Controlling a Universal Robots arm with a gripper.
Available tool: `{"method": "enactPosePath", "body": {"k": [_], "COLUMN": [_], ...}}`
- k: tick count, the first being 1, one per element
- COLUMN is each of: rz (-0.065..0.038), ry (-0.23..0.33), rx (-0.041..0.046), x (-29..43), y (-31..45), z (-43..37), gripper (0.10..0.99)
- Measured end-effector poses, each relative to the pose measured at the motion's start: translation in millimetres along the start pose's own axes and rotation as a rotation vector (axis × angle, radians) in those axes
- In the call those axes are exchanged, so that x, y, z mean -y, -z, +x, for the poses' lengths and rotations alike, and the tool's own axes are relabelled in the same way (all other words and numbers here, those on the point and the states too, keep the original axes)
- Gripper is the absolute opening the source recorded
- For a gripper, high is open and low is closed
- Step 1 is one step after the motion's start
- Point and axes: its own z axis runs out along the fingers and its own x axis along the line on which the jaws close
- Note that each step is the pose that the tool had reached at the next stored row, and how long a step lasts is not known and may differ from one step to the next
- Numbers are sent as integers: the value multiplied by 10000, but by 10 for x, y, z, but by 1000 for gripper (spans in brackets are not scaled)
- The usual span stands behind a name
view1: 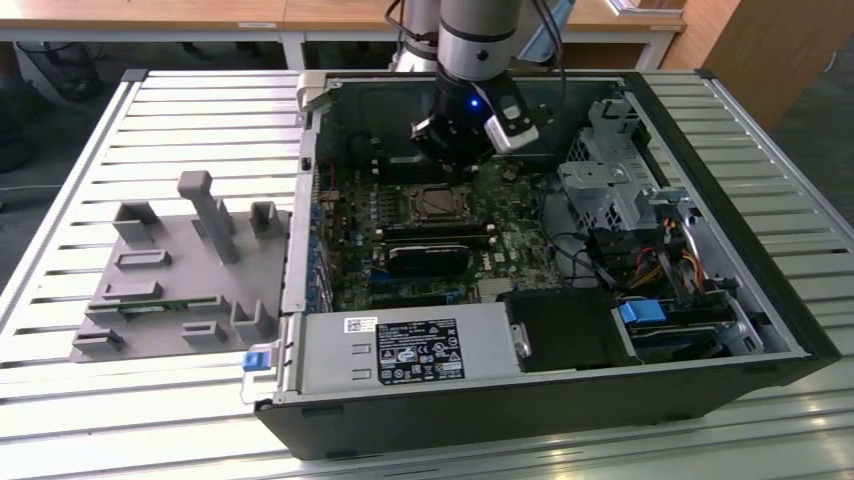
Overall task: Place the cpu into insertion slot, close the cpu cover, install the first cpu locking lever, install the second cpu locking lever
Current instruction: 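Install the second cpu locking lever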
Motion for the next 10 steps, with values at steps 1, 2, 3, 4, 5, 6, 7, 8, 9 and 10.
{"method": "enactPosePath", "body": {"k": [1,2,3,4,5,6,7,8,9,10], "rz": [1,1,-1,-2,-1,0,1,-1,-1,0], "ry": [0,0,0,2,1,0,0,0,0,0], "rx": [0,-1,1,1,-1,0,0,0,0,0], "x": [0,0,3,9,19,32,48,64,83,101], "y": [15,21,21,22,22,23,24,24,25,26], "z": [0,0,1,1,1,2,4,6,7,8], "gripper": [106,106,106,106,106,106,106,106,106,106]}}
